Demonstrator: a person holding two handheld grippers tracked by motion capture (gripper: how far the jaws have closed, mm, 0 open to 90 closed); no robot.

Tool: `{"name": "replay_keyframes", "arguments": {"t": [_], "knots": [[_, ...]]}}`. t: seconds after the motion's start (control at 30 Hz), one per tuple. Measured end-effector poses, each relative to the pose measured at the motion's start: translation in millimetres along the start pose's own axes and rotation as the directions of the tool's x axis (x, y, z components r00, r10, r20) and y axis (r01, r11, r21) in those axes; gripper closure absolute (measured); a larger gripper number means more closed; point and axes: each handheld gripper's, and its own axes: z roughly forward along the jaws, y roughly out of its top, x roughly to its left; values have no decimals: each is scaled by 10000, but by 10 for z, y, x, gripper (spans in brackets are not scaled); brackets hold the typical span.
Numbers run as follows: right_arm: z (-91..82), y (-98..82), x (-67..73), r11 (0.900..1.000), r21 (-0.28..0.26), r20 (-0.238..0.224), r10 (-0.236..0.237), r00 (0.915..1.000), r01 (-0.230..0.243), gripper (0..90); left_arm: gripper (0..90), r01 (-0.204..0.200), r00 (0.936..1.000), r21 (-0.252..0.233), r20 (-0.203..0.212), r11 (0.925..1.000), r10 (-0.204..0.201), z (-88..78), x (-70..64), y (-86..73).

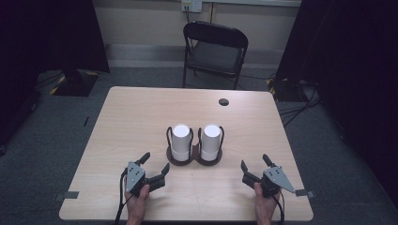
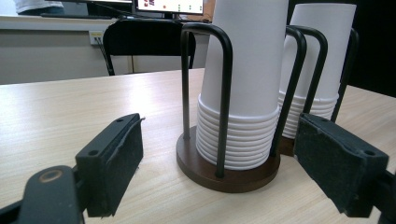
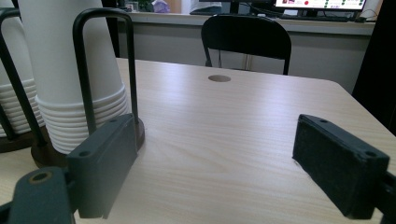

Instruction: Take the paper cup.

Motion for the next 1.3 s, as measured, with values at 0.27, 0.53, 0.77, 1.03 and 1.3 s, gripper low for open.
{"name": "replay_keyframes", "arguments": {"t": [0.27, 0.53, 0.77, 1.03, 1.3], "knots": [[-14, -1, 12, 9998, 55, -166, 188, 9997, -188, 133, 157, -24, 9998, 10, 172, 10000, 23, 1, 1, 0], [-22, 6, 49, 9996, 284, -138, 58, 9999, -54, 143, 157, -46, 9998, -36, 190, 10000, 46, -1, -1, -1], [22, 34, 108, 9990, 411, -429, 174, 9989, -156, 162, 157, -91, 9998, -10, 188, 10000, 91, -3, -1, 0], [74, 105, 286, 9987, 508, -1051, 120, 9944, -67, 228, 157, -32, 9999, -78, 166, 10000, 34, -9, -1, -3], [90, 203, 367, 9986, 516, -1725, 228, 9847, -141, 274, 157, -47, 9998, -82, 170, 10000, 48, -8, -1, -3]]}}
